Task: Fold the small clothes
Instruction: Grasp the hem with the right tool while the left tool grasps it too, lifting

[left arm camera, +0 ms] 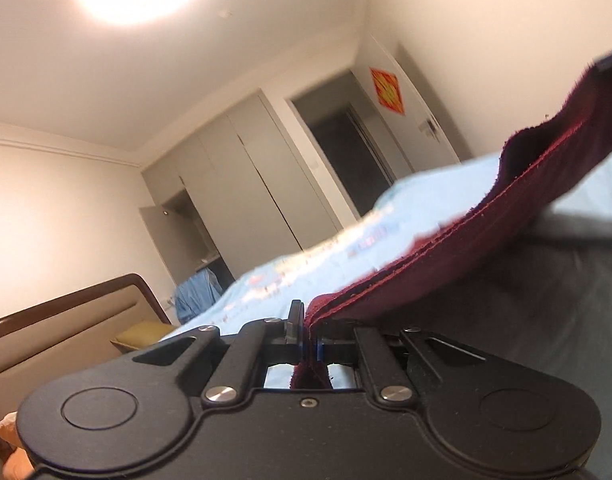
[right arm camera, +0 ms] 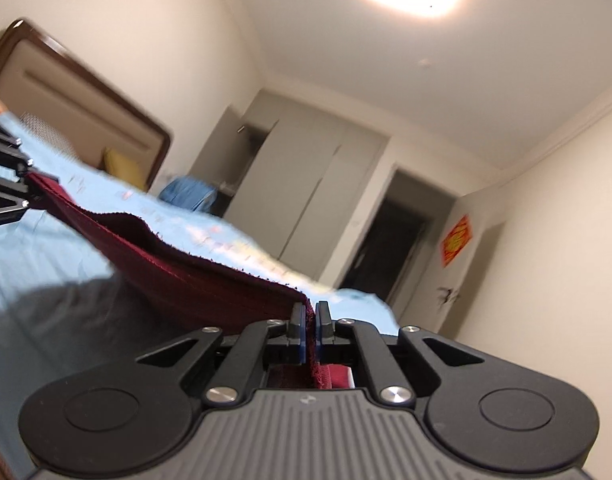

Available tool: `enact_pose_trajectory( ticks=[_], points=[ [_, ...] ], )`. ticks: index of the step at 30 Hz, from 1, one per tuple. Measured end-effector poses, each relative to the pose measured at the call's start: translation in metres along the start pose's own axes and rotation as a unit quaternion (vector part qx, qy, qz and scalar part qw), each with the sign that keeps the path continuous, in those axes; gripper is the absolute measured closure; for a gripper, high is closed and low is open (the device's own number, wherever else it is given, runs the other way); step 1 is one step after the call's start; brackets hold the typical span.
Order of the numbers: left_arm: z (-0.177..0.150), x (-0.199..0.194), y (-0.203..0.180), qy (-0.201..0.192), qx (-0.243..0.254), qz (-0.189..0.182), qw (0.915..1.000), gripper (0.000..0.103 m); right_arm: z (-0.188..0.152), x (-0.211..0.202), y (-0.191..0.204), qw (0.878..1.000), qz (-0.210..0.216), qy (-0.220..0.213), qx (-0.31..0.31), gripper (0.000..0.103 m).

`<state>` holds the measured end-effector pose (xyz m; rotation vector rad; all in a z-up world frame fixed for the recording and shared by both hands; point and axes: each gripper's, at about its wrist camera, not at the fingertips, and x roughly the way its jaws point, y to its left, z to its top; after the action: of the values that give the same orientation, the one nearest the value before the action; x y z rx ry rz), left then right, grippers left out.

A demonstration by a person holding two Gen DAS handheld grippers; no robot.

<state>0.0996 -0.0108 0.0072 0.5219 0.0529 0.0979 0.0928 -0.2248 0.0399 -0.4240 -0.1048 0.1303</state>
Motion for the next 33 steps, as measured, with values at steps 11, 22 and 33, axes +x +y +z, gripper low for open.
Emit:
enact_pose_trajectory(
  ticks=[11,22,33],
  points=[
    [0.046,-0.044,0.027,-0.081,-0.04,0.019,0.9957,0.098,0.03,-0.052,-0.015,0.994,-0.058,-0.088,0.008,0.099],
    [0.076,-0.065,0.051,-0.065,-0.098,-0.023,0.9928,0.098,0.04,-0.063,-0.023,0.994,-0.057,-0.097,0.017,0.101],
    [0.075,-0.06,0.044,-0.058,-0.074,-0.023,0.9953,0.098,0.036,-0.046,-0.039,0.996,-0.045,-0.072,0.042,0.101]
  ],
)
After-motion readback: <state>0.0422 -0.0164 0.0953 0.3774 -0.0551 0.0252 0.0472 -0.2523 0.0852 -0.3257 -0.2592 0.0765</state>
